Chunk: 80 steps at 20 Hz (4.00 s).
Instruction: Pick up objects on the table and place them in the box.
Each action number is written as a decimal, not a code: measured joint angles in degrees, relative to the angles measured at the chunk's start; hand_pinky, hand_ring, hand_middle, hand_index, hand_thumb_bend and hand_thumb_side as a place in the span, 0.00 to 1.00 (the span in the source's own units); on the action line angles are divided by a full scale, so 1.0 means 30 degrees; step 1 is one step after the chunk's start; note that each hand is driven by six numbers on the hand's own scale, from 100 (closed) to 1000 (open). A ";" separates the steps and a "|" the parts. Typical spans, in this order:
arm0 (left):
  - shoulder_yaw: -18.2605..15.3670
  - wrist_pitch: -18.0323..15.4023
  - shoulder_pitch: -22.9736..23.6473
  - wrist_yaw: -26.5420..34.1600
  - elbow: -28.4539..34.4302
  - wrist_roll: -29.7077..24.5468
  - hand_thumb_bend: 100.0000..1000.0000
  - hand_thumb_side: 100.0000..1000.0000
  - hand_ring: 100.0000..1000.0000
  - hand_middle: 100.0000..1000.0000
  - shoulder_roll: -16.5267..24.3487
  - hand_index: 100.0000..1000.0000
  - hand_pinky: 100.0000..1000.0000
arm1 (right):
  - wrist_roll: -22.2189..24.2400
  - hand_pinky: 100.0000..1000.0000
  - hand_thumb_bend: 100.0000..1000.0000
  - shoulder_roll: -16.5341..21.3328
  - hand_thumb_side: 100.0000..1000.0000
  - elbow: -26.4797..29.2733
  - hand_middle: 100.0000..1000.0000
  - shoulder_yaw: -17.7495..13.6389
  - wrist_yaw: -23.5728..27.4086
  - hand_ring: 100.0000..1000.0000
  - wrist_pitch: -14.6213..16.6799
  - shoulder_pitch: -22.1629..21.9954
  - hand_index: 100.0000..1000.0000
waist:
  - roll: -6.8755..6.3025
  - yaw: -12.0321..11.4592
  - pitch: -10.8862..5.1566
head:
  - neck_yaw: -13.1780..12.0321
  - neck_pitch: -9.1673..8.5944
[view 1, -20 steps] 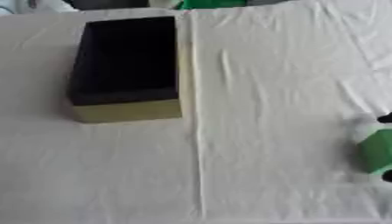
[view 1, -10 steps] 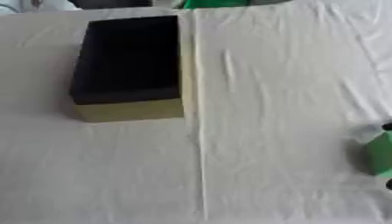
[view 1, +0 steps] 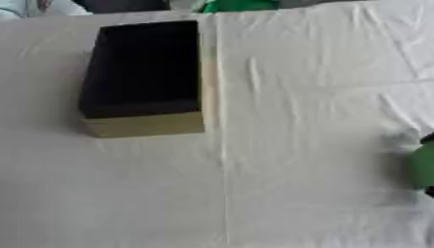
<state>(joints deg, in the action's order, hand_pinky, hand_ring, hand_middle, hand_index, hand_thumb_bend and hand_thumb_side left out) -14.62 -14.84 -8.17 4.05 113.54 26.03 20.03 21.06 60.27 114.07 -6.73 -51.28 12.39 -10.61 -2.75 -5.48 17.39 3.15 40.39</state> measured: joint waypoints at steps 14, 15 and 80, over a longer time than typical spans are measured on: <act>0.0002 0.0109 -0.0028 0.0140 0.0000 -0.0283 0.21 1.00 0.57 0.60 -0.0174 0.71 0.56 | -0.1240 0.71 0.00 -0.0104 0.34 0.0000 0.39 -0.0232 0.2004 0.58 0.0209 0.0707 0.53 | 0.0109 -0.0182 0.0049 | -0.0075 0.0005; 0.0002 0.0114 -0.0032 0.0140 0.0000 -0.0295 0.21 1.00 0.57 0.60 -0.0174 0.71 0.56 | -0.1303 0.71 0.00 -0.0100 0.33 0.0000 0.39 -0.0318 0.2254 0.58 0.0227 0.0884 0.53 | 0.0118 -0.0186 0.0049 | -0.0077 0.0010; 0.1185 0.0145 -0.2072 0.1590 0.0000 -0.2004 0.21 1.00 0.58 0.60 -0.0337 0.71 0.56 | 0.7158 0.72 0.00 -0.9061 0.56 -0.8680 0.40 0.7372 0.9360 0.55 0.2333 2.4542 0.59 | 0.2968 -0.5295 -0.0246 | 0.4237 0.0072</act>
<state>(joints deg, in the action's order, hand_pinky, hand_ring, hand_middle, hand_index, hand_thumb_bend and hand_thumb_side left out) -11.07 -14.40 -14.39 8.82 113.54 20.02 19.02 42.54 33.08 88.03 15.38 -23.20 19.39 63.02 6.15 -21.36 16.66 15.86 40.60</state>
